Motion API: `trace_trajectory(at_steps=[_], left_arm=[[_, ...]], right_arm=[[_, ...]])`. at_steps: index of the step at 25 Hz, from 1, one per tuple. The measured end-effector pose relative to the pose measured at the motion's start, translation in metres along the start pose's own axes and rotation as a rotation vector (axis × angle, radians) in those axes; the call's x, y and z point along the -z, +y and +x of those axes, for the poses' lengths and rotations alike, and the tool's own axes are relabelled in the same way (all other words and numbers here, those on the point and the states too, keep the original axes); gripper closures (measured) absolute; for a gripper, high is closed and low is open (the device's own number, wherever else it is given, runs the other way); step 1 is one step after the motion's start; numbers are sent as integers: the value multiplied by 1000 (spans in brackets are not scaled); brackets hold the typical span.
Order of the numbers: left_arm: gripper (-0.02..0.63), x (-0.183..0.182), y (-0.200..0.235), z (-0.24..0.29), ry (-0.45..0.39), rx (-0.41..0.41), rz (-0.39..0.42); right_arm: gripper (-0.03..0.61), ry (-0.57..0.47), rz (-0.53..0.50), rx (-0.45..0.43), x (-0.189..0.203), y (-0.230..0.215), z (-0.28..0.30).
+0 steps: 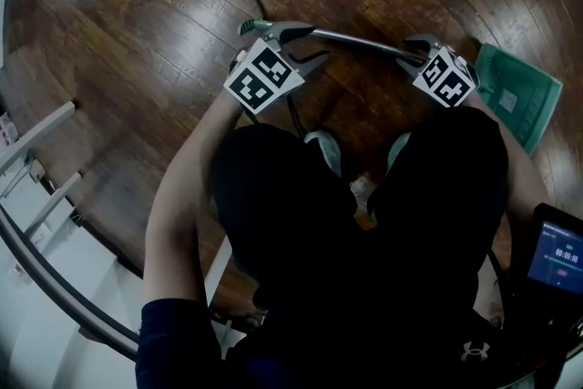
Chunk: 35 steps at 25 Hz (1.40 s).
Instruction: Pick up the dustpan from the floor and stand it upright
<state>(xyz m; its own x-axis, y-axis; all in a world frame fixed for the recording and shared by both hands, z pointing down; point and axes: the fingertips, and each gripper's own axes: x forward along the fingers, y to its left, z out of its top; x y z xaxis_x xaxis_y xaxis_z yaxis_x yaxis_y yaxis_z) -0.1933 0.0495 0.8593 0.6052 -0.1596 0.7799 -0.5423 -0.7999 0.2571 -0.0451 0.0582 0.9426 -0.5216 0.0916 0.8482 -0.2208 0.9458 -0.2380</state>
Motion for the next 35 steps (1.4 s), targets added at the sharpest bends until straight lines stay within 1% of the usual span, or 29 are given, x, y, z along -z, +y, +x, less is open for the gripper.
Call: trace_trajectory(at_steps=[4,7,12,14,15,18,20,24,29,31,35], left_arm=[[408,1,-4,-3,-8,-1,-12],[408,-2,1,-10,-17,-21,-23],[410,-15,11,-20,-75,-57,-69],[410,-17,9,-20,-81,-52,-64],[410,-19,7,-20,-84,-50,-60],[413,-22,9,-25,-100,-56,-58],[414,-23,15,-29,-115,-70,-63],[416,-20,26,-34,-130,-98,-71],[416,-19,40,-35,-139,-137,-76],[416,-29,49,-45,-162,-163,-82],[416,-65,60,-75,-231,-187,-126]], right_arm=[[433,31,-39,-6,2,3,6],[434,51,-59,-10,4,5,11],[437,84,-73,-13,5,9,17],[455,98,-69,2,7,6,19],[476,106,-66,8,9,4,19],[482,120,-82,19,10,3,19],[488,105,-97,42,6,-1,15],[490,47,-58,98,-5,-19,4],[492,21,-28,126,-13,-33,-2],[492,-16,-11,136,-23,-33,-11],[495,-85,7,168,-45,-37,-42]])
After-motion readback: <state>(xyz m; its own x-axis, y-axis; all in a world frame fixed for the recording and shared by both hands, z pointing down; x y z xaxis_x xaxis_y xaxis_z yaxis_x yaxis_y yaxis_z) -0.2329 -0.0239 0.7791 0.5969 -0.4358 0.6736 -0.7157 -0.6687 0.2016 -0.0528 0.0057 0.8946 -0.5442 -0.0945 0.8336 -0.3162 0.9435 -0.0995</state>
